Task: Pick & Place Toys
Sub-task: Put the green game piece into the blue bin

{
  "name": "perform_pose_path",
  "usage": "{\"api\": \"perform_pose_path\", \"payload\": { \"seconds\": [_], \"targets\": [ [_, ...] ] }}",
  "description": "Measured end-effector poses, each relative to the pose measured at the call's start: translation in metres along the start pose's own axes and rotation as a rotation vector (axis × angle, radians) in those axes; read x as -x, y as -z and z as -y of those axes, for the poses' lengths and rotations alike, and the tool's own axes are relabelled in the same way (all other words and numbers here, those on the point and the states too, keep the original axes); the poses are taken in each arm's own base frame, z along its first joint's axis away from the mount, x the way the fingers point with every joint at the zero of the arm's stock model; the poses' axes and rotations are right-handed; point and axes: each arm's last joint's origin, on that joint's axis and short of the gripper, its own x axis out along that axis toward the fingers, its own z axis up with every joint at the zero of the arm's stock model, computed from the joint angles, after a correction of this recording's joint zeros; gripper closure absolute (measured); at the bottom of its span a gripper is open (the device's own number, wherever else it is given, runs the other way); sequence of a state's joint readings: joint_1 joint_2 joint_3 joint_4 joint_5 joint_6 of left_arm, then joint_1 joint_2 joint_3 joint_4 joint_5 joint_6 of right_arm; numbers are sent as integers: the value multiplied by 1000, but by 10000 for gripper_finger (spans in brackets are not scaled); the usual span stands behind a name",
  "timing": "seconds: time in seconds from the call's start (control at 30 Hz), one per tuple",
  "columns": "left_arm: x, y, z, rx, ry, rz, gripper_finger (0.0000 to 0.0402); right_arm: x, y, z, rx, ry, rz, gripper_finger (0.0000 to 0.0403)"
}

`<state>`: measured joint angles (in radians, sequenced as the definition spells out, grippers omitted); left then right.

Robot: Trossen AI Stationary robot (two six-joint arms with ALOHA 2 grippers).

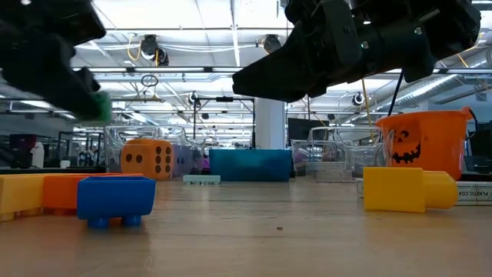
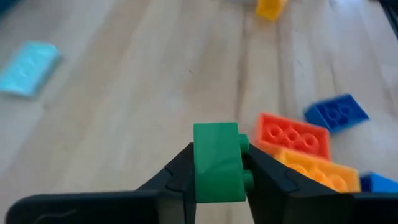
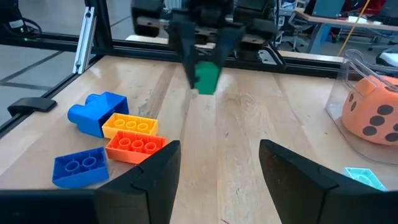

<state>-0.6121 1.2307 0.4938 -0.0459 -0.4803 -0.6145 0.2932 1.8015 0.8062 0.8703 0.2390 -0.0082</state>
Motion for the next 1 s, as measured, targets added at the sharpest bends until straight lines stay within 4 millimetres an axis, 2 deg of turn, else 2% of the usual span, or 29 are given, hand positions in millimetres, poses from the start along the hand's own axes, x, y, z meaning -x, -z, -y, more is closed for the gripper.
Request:
{"api": "perform_pose_path", "payload": {
  "seconds": [0.2, 0.4, 0.53, 0.7, 0.87, 1.0],
  "targets": [
    [-3, -22, -15, -43, -31, 102, 306, 0, 0, 0, 16, 0, 0, 193],
    [-12, -49, -40, -91, -48, 155, 306, 0, -1, 1, 46, 3, 6, 193],
    [-10, -81, -59, -112, -99, 106, 293, -1, -1, 5, 45, 15, 6, 193],
    [2, -128, -85, -162, -174, 94, 308, -2, 0, 11, 8, 30, 5, 193],
    [14, -167, -120, -155, -268, 72, 307, -3, 1, 13, -2, 33, -10, 193],
    [11, -193, -148, -127, -294, 18, 293, -3, 4, 13, 15, 32, -42, 193]
  ]
}}
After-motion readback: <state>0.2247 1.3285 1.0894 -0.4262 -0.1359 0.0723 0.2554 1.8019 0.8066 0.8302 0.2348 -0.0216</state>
